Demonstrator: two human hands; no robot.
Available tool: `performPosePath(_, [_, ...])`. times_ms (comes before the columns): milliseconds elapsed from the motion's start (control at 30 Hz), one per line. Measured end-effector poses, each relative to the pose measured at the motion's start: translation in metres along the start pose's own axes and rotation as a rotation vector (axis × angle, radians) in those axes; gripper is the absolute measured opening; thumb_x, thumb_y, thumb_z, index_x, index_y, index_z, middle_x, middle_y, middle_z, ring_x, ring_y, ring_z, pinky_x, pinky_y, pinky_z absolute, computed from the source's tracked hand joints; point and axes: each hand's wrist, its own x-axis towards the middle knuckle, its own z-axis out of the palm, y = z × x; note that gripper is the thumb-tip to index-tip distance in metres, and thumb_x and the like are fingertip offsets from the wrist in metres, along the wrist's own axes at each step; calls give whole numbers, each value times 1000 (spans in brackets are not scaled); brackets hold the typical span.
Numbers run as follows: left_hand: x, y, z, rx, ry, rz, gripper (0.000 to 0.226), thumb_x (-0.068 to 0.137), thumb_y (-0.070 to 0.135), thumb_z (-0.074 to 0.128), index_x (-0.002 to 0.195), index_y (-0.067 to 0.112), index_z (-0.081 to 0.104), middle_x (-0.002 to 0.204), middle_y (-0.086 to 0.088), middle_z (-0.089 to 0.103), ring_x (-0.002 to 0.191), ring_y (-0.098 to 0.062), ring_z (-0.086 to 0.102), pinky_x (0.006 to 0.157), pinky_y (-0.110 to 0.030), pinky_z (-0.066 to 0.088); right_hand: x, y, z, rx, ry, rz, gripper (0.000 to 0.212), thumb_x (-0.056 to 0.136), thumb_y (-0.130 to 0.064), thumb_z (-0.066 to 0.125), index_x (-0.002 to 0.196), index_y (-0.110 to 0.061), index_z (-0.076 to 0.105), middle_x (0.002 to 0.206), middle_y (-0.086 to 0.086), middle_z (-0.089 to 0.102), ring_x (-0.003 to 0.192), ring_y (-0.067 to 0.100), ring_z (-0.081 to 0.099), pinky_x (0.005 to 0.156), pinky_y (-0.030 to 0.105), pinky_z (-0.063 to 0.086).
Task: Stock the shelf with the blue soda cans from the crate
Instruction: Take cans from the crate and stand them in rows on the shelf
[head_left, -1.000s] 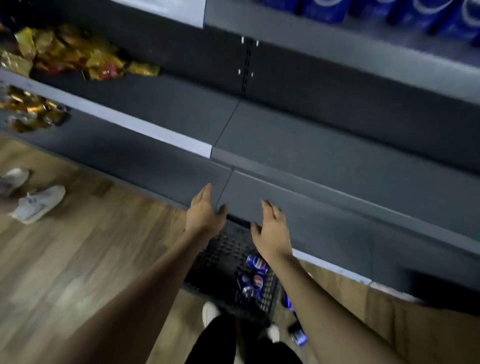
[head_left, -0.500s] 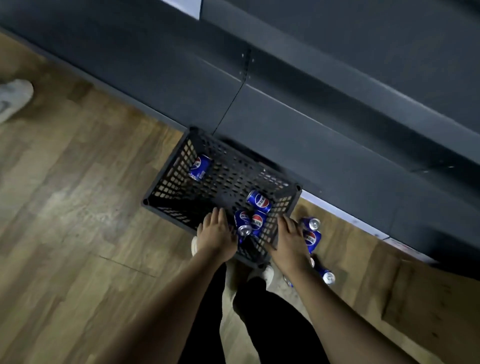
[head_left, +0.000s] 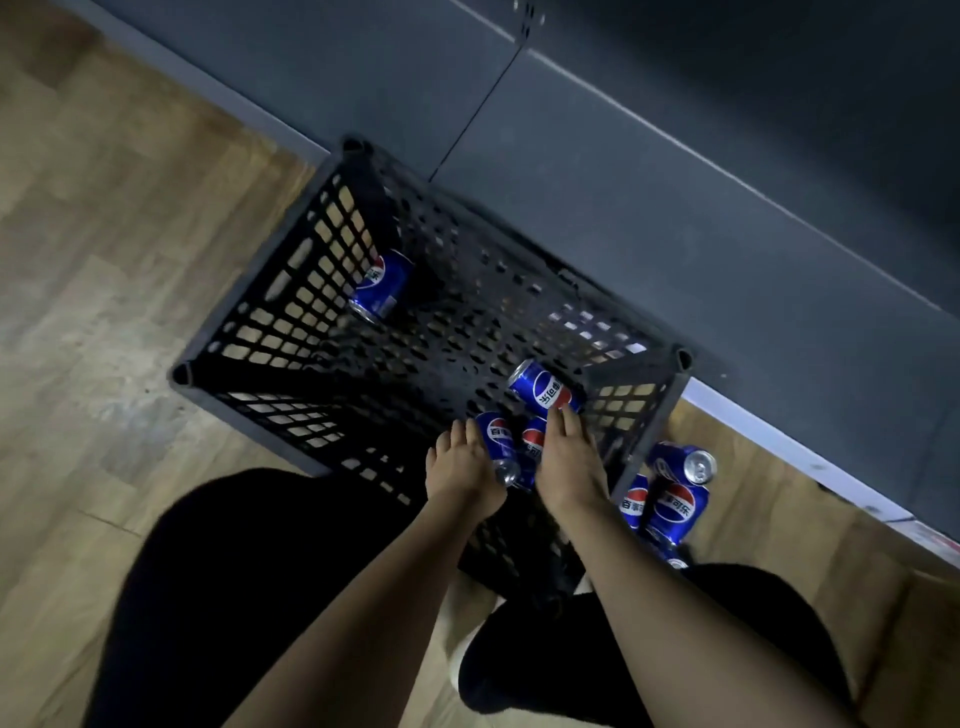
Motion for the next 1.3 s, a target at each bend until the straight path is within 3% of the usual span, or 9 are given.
performPosePath(100, [44, 3, 25, -72, -26, -20, 93, 86, 38, 61, 150, 6, 1, 158, -10, 7, 144, -28, 11, 117, -37, 15, 42, 6, 28, -35, 3, 3, 77, 90, -13, 59, 151, -6, 11, 158, 12, 8, 143, 28, 18, 117, 32, 20])
performPosePath(300, [112, 12, 53, -226, -34, -68, 89, 85, 23, 58, 149, 1, 0, 156, -14, 10, 144, -28, 12, 115, -34, 19, 113, 13, 69, -79, 38, 11, 58, 99, -6, 31, 151, -3, 5, 158, 18, 3, 145, 33, 11, 119, 35, 14])
performPosePath(433, [139, 4, 67, -419, -28, -183, 80, 84, 28, 56, 143, -4, 12, 147, -20, 26, 135, -33, 28, 111, -37, 30, 143, 15, 82, -91, 41, 75, 84, 95, -18, 53, 150, -3, -8, 156, 24, -7, 145, 36, 7, 119, 39, 11])
performPosePath(533, [148, 2, 78, -505, -77, -271, 93, 82, 34, 60, 145, -4, 5, 149, -19, 24, 135, -32, 29, 109, -37, 34, 158, 18, 88, -46, 51, 122, 103, 88, -33, 65, 149, -3, -12, 155, 26, -6, 145, 38, 7, 118, 40, 10])
performPosePath(800, [156, 19, 96, -373, -37, -447, 107, 76, 45, 72, 148, 6, 4, 145, -16, 29, 131, -32, 37, 99, -36, 41, 181, 30, 96, 172, 62, 280, 116, 75, -32, 78, 150, -6, -6, 152, 20, 21, 138, 36, 24, 115, 44, 22])
performPosePath(933, [166, 13, 101, -338, -78, -455, 113, 66, 50, 79, 146, 12, 9, 136, -15, 42, 122, -30, 47, 90, -34, 46, 190, 31, 96, 155, 92, 298, 103, 71, -27, 81, 147, -5, 15, 145, 19, 36, 129, 36, 38, 107, 44, 32])
performPosePath(1033, [171, 8, 92, -360, -92, -403, 99, 61, 48, 82, 136, 9, 33, 125, -9, 53, 112, -24, 55, 86, -31, 49, 188, 29, 94, 110, 96, 274, 87, 70, -27, 82, 138, -6, 32, 138, 16, 42, 126, 33, 41, 100, 42, 35])
performPosePath(1133, [165, 4, 73, -256, -102, -261, 64, 70, 54, 69, 122, 19, 56, 109, 1, 58, 101, -17, 58, 67, -23, 41, 184, 23, 91, 58, 136, 227, 80, 71, -28, 81, 135, -9, 36, 139, 14, 41, 128, 32, 37, 104, 44, 32])
performPosePath(1300, [146, -7, 30, -422, -38, -193, 39, 80, 39, 66, 111, 16, 63, 102, -6, 57, 101, -22, 58, 74, -23, 45, 157, 6, 65, -28, 181, 166, 80, 72, -39, 78, 136, -12, 38, 139, 13, 43, 130, 30, 36, 106, 51, 32])
